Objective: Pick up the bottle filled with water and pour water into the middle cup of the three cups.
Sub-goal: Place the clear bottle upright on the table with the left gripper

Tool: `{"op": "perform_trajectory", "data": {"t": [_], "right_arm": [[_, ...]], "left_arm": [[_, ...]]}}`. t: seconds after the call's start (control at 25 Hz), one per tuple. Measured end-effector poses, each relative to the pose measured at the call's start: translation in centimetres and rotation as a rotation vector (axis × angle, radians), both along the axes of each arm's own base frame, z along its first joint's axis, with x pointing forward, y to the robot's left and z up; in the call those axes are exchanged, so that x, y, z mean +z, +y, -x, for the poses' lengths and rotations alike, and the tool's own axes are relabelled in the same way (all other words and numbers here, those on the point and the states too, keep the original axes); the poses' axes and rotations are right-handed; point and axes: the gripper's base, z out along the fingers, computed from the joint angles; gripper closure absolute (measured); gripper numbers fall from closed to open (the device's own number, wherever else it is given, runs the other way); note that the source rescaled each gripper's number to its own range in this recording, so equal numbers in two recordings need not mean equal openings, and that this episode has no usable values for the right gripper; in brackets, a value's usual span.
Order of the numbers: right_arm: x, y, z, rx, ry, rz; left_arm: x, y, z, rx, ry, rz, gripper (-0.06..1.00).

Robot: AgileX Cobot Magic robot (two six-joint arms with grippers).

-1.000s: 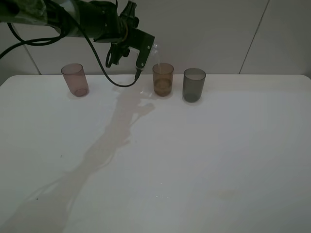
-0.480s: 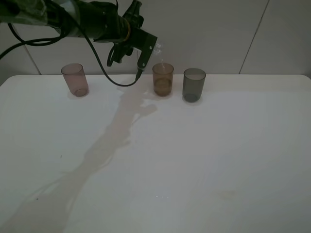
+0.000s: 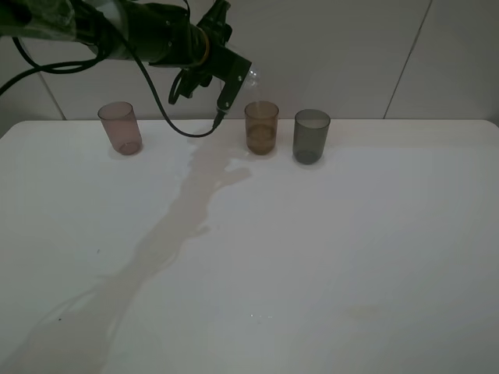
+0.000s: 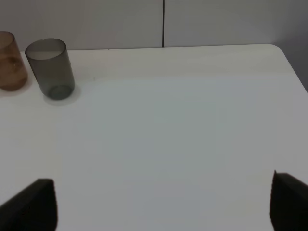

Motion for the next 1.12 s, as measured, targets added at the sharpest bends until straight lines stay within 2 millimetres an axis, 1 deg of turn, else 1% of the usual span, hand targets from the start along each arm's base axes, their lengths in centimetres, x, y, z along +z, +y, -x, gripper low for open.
{"op": "perform_trajectory", "data": {"t": [0.28,1.12], "right_arm": [[0.00,0.00,0.00,0.000,0.000,0.000],[0.00,0.00,0.00,0.000,0.000,0.000]], "left_arm": [[0.06,-0.13,0.01,-0.025,-0.012,-0.016,0.93],[0.09,-0.07,-0.02,-0.027,-0.022,-0.036,0.93]]}}
